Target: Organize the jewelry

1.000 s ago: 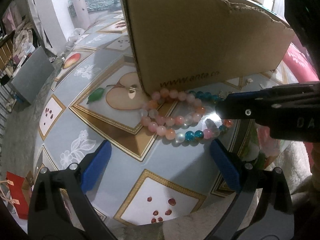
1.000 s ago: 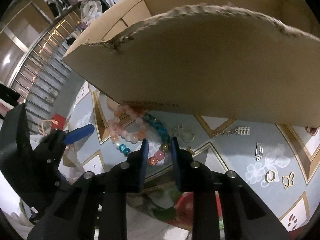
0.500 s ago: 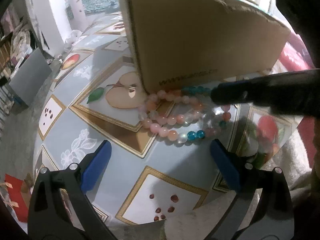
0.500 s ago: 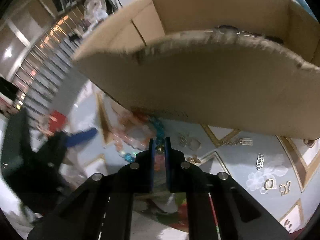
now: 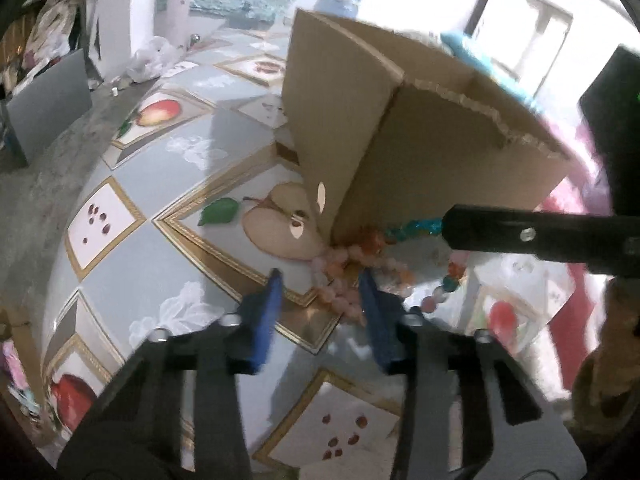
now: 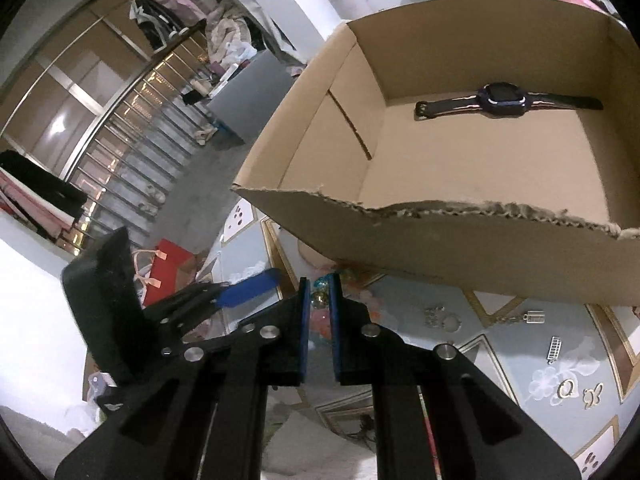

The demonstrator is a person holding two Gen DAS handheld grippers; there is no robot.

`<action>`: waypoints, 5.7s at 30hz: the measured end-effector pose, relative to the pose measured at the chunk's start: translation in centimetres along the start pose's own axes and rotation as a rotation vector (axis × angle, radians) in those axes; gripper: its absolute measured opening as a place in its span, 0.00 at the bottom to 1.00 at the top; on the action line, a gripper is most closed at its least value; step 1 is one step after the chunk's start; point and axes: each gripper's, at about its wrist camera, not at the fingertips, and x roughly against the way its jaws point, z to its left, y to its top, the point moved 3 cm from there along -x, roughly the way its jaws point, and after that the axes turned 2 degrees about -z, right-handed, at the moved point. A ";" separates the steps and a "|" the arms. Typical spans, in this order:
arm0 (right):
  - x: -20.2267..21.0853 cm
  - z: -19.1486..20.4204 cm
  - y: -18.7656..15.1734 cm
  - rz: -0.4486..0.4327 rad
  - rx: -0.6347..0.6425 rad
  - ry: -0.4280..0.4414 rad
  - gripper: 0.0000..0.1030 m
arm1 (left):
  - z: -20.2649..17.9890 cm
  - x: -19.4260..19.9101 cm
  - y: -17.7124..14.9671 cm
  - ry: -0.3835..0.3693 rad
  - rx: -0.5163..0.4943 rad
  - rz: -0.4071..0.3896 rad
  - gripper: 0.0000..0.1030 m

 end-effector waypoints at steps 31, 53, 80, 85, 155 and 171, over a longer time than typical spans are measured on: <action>2.8 -1.1 -0.9 -0.056 0.030 0.063 0.09 | 1.1 1.0 1.0 -0.069 0.144 0.022 0.03; 1.2 -2.1 -2.6 -0.023 -0.029 0.078 0.09 | 1.5 -1.3 0.7 -0.101 0.162 0.075 0.07; 11.4 1.1 7.8 -0.211 0.147 0.090 0.09 | -4.1 8.9 12.7 -0.223 -0.033 -0.216 0.07; 7.9 -2.6 11.7 -0.069 0.062 0.038 0.09 | -4.4 3.9 16.4 -0.162 -0.077 -0.121 0.07; 11.3 -13.0 -9.1 -0.167 0.050 -0.308 0.28 | -6.8 1.1 0.4 -0.089 -0.146 -0.053 0.49; 9.8 -12.3 -9.2 -0.156 0.181 -0.442 0.19 | -15.0 -1.7 -1.3 -0.184 -0.316 -0.026 0.41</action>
